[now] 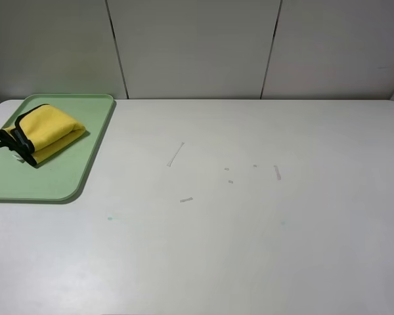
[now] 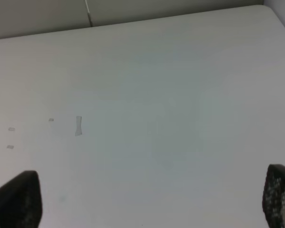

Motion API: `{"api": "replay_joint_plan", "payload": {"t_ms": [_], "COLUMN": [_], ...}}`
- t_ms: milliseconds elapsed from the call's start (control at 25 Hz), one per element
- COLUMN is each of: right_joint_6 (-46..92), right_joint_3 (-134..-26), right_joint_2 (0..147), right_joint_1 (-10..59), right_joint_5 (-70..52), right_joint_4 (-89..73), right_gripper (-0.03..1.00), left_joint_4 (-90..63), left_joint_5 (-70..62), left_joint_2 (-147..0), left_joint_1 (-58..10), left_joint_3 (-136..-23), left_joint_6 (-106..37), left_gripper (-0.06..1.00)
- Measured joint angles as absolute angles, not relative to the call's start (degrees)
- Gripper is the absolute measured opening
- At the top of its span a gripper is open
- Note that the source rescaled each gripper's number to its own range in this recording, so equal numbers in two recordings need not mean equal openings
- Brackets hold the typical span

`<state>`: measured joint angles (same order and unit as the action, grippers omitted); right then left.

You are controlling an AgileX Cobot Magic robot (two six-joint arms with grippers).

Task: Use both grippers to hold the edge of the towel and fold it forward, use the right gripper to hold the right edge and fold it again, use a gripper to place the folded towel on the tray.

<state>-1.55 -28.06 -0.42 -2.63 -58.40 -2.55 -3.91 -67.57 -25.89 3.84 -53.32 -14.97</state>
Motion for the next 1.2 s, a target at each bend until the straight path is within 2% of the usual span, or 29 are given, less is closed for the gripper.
{"api": "replay_joint_plan", "payload": {"t_ms": [280, 640, 840, 1200], "right_joint_6": [-1.55, -1.55, -1.55, -1.55], "right_joint_3": [-28.06, -28.06, -28.06, -28.06], "right_joint_2": [-0.42, -0.42, -0.42, -0.42], "right_joint_1": [-2.63, -2.63, -2.63, -2.63], "right_joint_5": [-58.40, -58.40, -58.40, -58.40], "right_joint_4": [-2.55, -2.55, -2.55, -2.55], "right_gripper": [1.00, 1.00, 1.00, 1.00], "left_joint_4": [-7.60, -9.34, -10.12, -10.85], "left_joint_5": [-67.57, -66.18, -63.33, -62.18], "left_joint_2": [-14.48, -1.21, 0.27, 0.44], "left_joint_1": [3.84, 3.84, 2.90, 1.32], "left_joint_3": [-47.97, -34.11, -29.12, -28.54], "left_joint_6": [-16.96, -17.03, -17.55, -18.29], "left_gripper": [1.00, 1.00, 1.00, 1.00]}}
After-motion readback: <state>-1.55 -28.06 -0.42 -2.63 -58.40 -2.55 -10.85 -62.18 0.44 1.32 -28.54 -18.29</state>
